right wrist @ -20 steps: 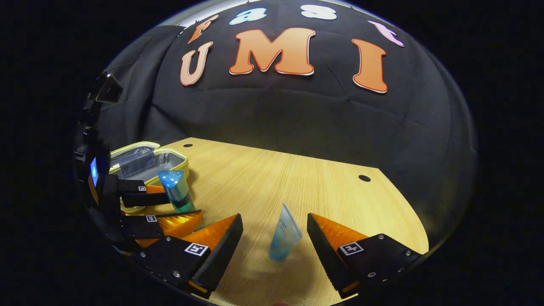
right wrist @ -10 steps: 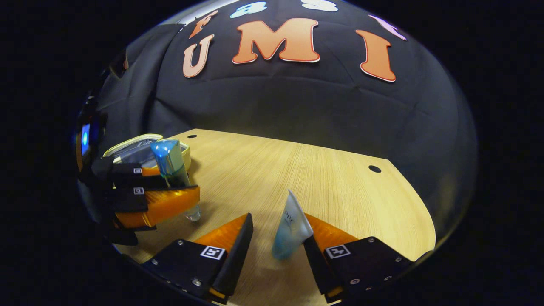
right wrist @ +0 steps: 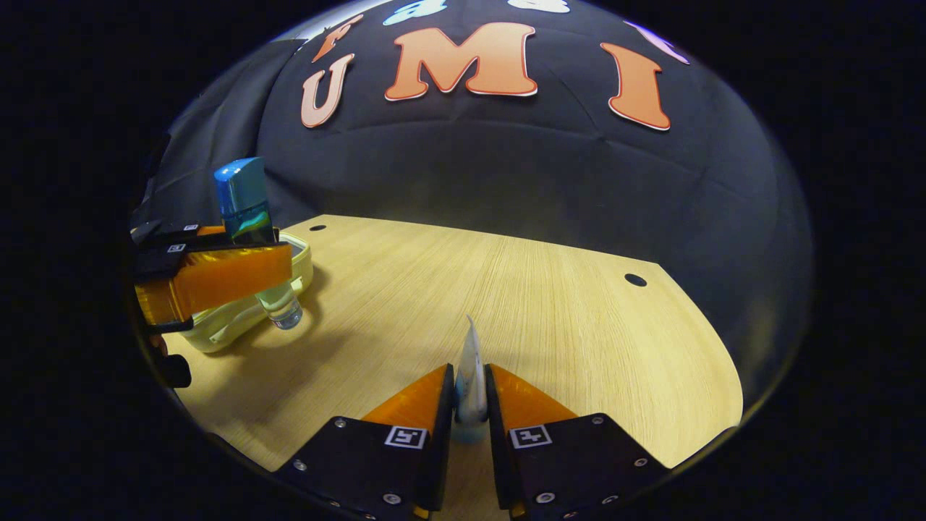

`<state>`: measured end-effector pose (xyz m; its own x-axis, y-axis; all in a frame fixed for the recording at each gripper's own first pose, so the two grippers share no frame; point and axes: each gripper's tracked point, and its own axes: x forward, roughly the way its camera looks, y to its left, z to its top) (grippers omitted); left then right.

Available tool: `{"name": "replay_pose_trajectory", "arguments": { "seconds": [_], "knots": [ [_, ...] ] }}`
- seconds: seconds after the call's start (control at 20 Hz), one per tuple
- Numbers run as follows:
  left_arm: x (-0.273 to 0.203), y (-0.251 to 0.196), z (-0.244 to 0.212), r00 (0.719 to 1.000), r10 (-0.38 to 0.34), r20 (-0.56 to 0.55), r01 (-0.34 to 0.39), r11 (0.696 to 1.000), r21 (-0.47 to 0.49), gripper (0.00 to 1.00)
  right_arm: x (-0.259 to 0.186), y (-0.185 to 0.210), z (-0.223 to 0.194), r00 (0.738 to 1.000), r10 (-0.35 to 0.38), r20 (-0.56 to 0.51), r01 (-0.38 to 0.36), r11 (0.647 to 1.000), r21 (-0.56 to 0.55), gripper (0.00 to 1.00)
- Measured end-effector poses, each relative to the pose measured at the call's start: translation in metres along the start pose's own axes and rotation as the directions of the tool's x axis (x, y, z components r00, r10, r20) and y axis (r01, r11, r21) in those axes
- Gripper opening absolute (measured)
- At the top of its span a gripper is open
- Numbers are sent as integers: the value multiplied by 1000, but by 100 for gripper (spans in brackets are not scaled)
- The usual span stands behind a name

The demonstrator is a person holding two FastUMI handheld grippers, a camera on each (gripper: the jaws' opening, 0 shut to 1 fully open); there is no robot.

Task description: First open the suitcase, pack the skin care products into it, and then close the suitcase.

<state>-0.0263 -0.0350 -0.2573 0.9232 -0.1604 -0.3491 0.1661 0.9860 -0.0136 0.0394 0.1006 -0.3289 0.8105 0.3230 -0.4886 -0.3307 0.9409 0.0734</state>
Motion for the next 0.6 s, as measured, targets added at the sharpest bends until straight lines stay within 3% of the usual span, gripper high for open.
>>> {"name": "replay_pose_trajectory", "arguments": {
  "seconds": [0.6],
  "knots": [
    [-66,92,95,986,160,35,-158,986,-44,45,-60,40,125,984,124,131,-115,990,-76,28]
  ]
}}
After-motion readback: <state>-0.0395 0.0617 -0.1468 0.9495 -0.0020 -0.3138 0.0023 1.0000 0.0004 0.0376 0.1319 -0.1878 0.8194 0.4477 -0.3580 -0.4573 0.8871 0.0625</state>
